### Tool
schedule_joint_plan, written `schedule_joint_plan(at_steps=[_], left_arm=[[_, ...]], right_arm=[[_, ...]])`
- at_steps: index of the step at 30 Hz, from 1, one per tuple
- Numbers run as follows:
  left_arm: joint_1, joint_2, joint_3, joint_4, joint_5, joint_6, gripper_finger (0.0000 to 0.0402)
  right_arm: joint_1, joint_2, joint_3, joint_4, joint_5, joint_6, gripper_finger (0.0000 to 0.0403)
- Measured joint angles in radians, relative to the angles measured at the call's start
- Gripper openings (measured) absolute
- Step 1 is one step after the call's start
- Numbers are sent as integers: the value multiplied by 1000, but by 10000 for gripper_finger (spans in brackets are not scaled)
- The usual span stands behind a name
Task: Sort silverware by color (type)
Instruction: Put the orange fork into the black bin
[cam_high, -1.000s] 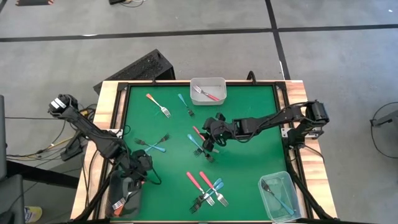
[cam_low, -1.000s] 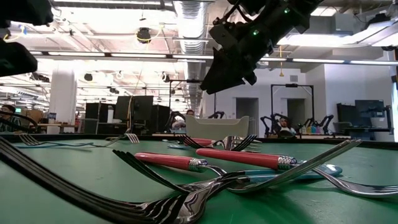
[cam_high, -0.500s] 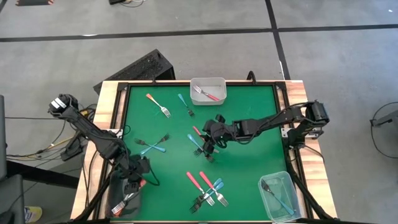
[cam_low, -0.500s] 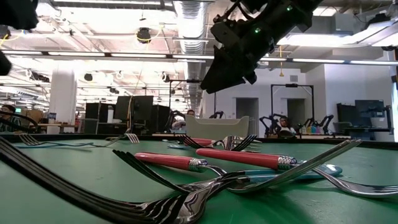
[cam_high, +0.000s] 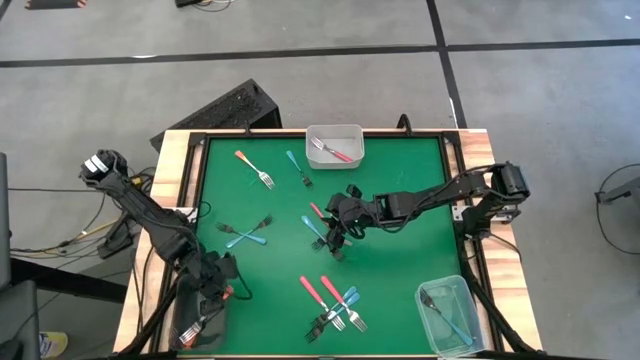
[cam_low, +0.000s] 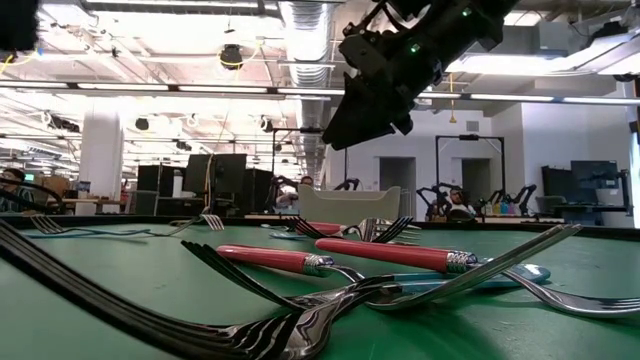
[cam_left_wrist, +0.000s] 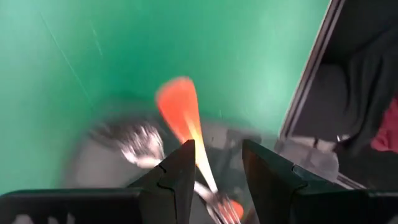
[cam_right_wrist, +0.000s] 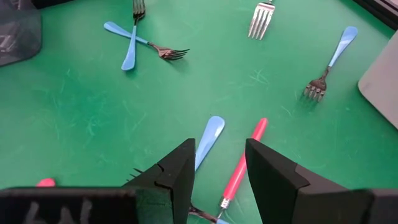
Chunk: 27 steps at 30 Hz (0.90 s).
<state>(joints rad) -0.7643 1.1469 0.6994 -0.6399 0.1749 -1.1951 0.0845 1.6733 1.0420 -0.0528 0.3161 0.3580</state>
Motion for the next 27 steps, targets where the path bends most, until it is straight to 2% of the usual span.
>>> schedule_joint_plan(at_steps=[4, 8, 11, 16, 19, 22, 27], left_arm=[[-83, 0, 0, 0, -24, -106, 118], [-148, 0, 0, 0, -207, -175, 118], [-171, 0, -6, 6, -276, -211, 118], [-193, 3, -61, 7, -287, -312, 118], [-204, 12, -94, 81, -284, -325, 118], [-210, 24, -115, 177, -275, -261, 118], [-226, 30, -116, 203, -275, -197, 111]], right_arm=[[1, 0, 0, 0, 0, 0, 166], [0, 0, 0, 0, 0, 0, 166], [0, 0, 0, 0, 0, 0, 166], [0, 0, 0, 0, 0, -1, 166], [1, 0, 0, 0, 0, -1, 166], [2, 0, 0, 0, 0, -1, 166], [1, 0, 0, 0, 0, -3, 166]])
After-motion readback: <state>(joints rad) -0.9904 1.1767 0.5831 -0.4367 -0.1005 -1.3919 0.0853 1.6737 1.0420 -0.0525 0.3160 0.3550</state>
